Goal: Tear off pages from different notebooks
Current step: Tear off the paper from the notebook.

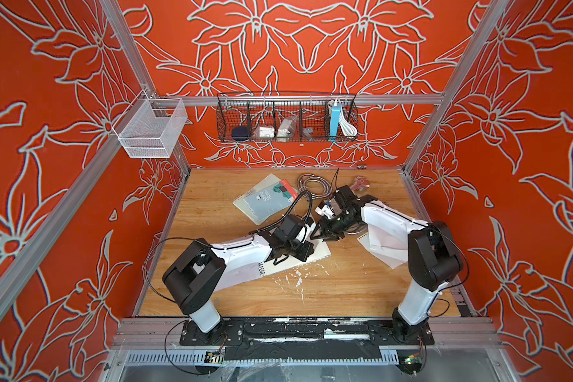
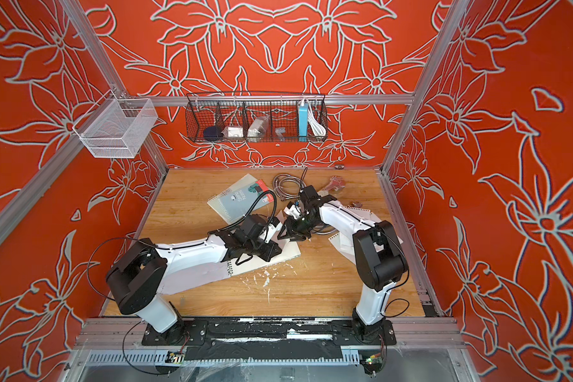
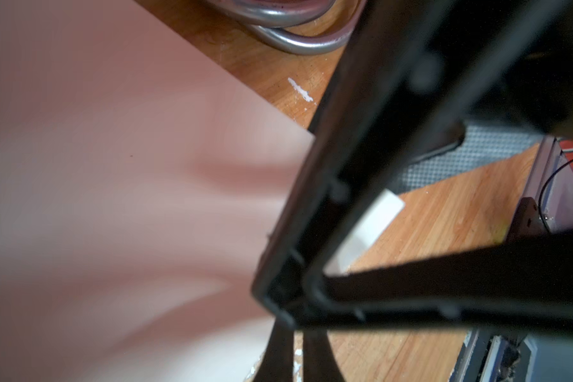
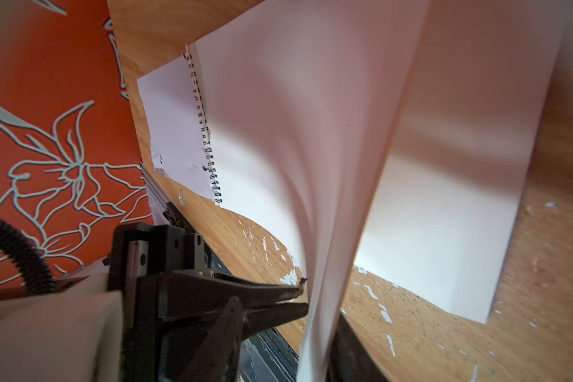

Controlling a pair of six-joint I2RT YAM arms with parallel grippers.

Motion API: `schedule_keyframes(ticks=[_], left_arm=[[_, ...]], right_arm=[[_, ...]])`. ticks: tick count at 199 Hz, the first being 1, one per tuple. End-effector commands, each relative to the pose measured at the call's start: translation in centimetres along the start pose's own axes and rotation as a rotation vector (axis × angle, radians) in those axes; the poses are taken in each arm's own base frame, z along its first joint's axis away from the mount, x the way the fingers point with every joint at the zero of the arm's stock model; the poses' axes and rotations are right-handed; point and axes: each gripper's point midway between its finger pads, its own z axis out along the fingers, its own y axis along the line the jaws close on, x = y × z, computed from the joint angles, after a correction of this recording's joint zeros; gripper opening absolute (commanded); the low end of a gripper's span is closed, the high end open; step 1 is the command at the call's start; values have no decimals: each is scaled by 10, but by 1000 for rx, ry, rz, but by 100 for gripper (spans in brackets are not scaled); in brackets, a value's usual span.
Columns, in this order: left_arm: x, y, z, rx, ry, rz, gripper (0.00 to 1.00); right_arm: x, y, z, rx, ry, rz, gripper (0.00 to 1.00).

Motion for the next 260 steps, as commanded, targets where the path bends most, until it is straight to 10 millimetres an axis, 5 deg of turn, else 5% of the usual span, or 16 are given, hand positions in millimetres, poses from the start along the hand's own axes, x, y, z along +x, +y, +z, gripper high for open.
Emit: schedule_keyframes(ticks=[1, 14, 44, 65, 92, 128, 153, 200, 260], left_arm=[[-6, 0, -20, 12, -47, -33, 0], [-10, 4, -32, 29, -80, -87, 0], [-25, 31, -59, 82, -152, -297, 1], [-39, 40, -67, 139, -177, -388, 16], [-52, 28, -59, 222, -118, -412, 38], [-48, 27, -47, 246, -50, -432, 57], [-37, 34, -38, 224, -18, -448, 56], [-28, 42, -27, 215, -12, -459, 39], [-37, 32, -31, 286, -61, -445, 40]], right_arm=[[-2, -11, 0, 57, -24, 0, 11], [-1, -14, 3, 69, -16, -7, 0], [9, -18, 7, 149, 26, -78, 0], [19, -16, 9, 194, 54, -147, 0], [33, -13, 15, 267, 88, -242, 0], [38, -12, 21, 330, 72, -327, 0], [37, -3, 20, 307, 24, -350, 0], [39, 16, 16, 236, -43, -390, 0], [50, 15, 24, 221, -6, -398, 0]])
